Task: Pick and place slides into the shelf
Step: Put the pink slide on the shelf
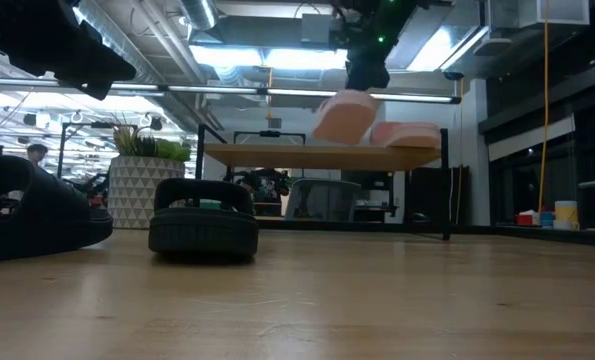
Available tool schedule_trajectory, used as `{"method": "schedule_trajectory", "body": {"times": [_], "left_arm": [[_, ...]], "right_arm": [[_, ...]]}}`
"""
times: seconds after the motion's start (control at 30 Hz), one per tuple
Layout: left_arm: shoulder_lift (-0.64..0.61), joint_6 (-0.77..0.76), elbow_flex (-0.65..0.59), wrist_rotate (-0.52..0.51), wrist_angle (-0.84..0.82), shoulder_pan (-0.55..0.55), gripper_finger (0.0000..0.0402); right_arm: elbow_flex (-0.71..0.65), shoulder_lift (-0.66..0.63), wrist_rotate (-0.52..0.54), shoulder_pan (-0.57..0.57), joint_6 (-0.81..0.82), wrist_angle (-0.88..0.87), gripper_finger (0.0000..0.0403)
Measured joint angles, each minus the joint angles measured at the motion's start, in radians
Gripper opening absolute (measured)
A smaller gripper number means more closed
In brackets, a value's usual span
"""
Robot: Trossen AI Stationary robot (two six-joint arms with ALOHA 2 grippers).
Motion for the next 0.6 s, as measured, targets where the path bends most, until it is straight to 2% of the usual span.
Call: {"method": "schedule_trajectory", "body": {"times": [0.37, 0.6], "left_arm": [[0.000, -0.001, 0.000, 0.000, 0.000, 0.000, 0.0000], [0.000, -0.001, 0.000, 0.000, 0.000, 0.000, 0.0000]], "right_arm": [[0.000, 0.000, 0.069, -0.009, -0.030, -0.018, 0.0011], [0.000, 0.000, 0.072, -0.013, -0.031, -0.024, 0.0011]]}}
